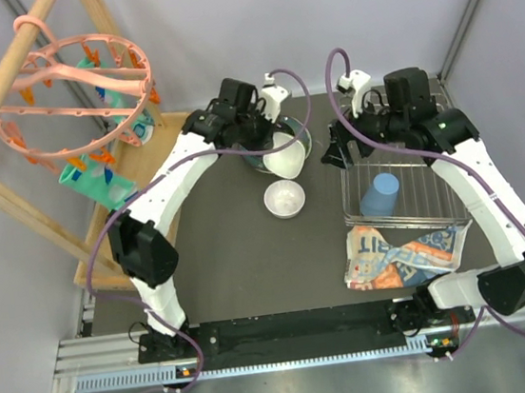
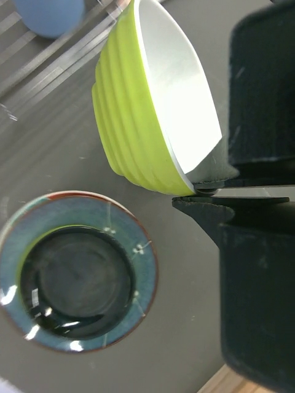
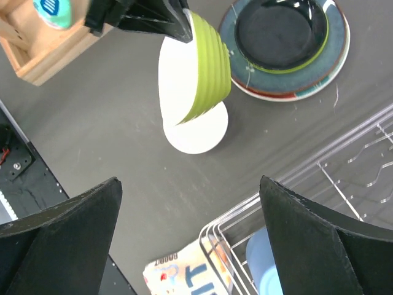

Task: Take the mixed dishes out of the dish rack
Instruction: Pick up the bowl from the dish rack, then place the bowl at the center of the board.

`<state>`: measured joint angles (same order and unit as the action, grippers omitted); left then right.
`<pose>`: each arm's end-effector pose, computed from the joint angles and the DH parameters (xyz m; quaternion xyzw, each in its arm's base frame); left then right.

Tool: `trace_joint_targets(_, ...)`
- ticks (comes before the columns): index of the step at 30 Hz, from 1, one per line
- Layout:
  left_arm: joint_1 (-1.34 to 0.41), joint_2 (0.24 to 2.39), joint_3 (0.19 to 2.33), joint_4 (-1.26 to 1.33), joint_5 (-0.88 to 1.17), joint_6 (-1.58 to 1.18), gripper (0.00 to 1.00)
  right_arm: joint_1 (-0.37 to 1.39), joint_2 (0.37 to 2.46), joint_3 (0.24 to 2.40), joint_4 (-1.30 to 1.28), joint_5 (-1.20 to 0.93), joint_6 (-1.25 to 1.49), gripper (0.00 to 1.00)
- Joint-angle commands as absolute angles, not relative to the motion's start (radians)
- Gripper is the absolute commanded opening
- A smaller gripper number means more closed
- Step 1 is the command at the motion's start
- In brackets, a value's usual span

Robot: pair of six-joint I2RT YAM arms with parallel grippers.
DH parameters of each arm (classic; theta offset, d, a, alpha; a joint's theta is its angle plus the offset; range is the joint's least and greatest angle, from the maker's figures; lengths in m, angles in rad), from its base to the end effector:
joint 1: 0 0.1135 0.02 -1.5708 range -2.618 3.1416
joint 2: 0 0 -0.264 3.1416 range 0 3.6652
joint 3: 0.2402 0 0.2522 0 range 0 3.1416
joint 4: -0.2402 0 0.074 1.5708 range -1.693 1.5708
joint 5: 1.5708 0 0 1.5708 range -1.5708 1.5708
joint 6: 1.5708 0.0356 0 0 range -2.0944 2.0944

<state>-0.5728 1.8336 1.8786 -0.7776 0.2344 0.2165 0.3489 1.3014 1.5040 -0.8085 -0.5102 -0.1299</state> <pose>0.3412 -0.2299 0.3667 0.3927 0.8192 -0.1767 0.3788 0.2421 0.1066 0.4162 -0.3170 0.8050 0.2713 0.4218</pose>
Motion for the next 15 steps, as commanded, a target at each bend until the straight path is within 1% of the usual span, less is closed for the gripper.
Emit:
trace_joint_targets(1, -0.575, 1.925, 1.954, -0.986, 0.198, 0.287, 0.00, 0.359, 1.250, 1.490, -0.784, -0.491, -0.140, 0.93)
trace_joint_targets(15, -0.577, 2.098, 2.058, -1.101, 0.239, 0.321, 0.00, 0.359, 1.190, 1.445, -0.773, -0.482, -0.149, 0.95)
